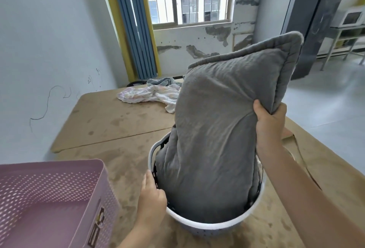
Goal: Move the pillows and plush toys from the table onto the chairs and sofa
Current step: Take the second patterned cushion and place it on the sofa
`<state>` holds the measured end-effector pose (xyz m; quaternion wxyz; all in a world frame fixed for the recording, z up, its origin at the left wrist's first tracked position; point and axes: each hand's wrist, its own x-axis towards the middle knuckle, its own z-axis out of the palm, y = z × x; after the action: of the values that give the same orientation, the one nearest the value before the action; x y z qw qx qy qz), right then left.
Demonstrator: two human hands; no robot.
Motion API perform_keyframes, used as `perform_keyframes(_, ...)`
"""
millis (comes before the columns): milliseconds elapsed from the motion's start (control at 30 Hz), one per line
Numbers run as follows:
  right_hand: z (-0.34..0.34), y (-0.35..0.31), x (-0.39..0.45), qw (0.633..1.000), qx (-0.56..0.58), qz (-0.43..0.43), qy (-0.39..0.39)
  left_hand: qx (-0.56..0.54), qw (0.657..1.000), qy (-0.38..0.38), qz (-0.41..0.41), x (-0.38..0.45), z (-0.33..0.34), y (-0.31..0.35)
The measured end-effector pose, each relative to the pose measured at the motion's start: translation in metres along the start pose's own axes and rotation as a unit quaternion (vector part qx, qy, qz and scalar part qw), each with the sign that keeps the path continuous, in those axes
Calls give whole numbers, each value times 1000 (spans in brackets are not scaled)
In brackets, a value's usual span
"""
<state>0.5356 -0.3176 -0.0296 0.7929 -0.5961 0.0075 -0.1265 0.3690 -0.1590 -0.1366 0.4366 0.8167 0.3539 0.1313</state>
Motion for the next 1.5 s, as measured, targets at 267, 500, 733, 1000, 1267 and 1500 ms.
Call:
perform_keyframes(267,-10,-50,60,982,167,52,-73,41,994,71,-65,-17,15,34)
perform_keyframes(500,-1,-100,79,940,293,107,-137,80,969,173,160,-87,52,169)
perform_keyframes(733,-10,-121,82,915,316,115,-222,169,922,308,163,-63,101,185)
perform_keyframes(1000,-24,-169,129,893,276,-84,-346,114,856,431,261,-50,10,262)
perform_keyframes(1267,-30,-221,145,933,-6,-211,-290,222,945,60,232,-59,-93,344)
perform_keyframes(1500,-16,-172,144,773,-412,-114,-468,146,971,-165,88,-35,-94,295)
